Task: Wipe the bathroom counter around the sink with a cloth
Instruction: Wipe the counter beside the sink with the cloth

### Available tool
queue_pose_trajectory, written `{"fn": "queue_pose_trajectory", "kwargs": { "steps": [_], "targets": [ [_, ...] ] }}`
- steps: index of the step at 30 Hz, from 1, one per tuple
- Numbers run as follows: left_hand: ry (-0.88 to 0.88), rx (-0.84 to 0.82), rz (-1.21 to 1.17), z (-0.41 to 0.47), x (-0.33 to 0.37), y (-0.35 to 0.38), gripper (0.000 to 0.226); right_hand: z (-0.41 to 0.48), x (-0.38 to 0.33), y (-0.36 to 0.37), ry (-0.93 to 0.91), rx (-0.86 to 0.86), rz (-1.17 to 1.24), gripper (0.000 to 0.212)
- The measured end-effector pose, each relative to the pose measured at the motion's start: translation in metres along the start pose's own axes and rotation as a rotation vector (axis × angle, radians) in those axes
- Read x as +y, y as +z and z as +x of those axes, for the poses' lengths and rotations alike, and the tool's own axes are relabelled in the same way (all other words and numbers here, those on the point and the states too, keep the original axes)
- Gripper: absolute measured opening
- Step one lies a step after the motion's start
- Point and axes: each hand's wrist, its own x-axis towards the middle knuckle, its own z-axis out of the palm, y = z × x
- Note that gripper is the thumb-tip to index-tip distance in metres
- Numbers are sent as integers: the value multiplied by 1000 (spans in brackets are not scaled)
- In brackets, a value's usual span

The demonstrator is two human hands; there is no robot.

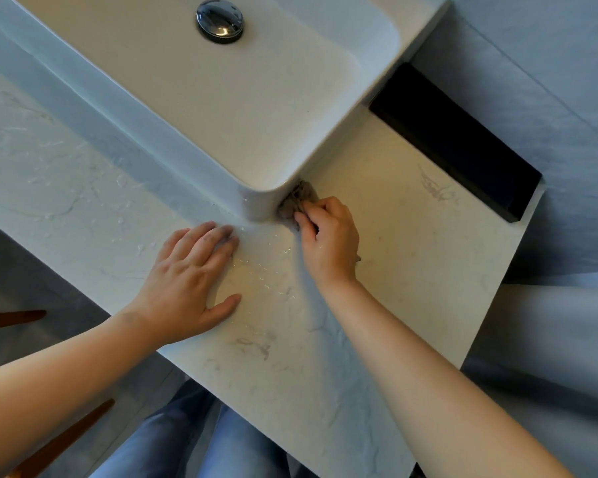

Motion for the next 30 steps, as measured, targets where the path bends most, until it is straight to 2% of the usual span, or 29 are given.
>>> {"fn": "queue_pose_trajectory", "kwargs": {
  "steps": [6, 10, 14, 16, 20, 30],
  "targets": [
    [36, -4, -59, -10, -6, -7, 81, -27, -8, 0, -78, -52, 38, 16],
    [37, -22, -55, -36, -7, -2, 80, -44, -17, -12, -108, -151, 160, 14],
    [17, -18, -34, -51, -11, 3, 79, -32, -20, -35, -12, 66, 185, 14],
    [34, -17, -19, -52, -15, 5, 79, -14, -13, -41, 62, 122, 144, 17],
    [51, -13, 1, -52, -18, 10, 82, -1, -4, -25, 155, 27, 96, 14],
    [63, -2, 2, -55, -21, 13, 82, -64, -41, 13, 48, 34, 79, 17]
  ]
}}
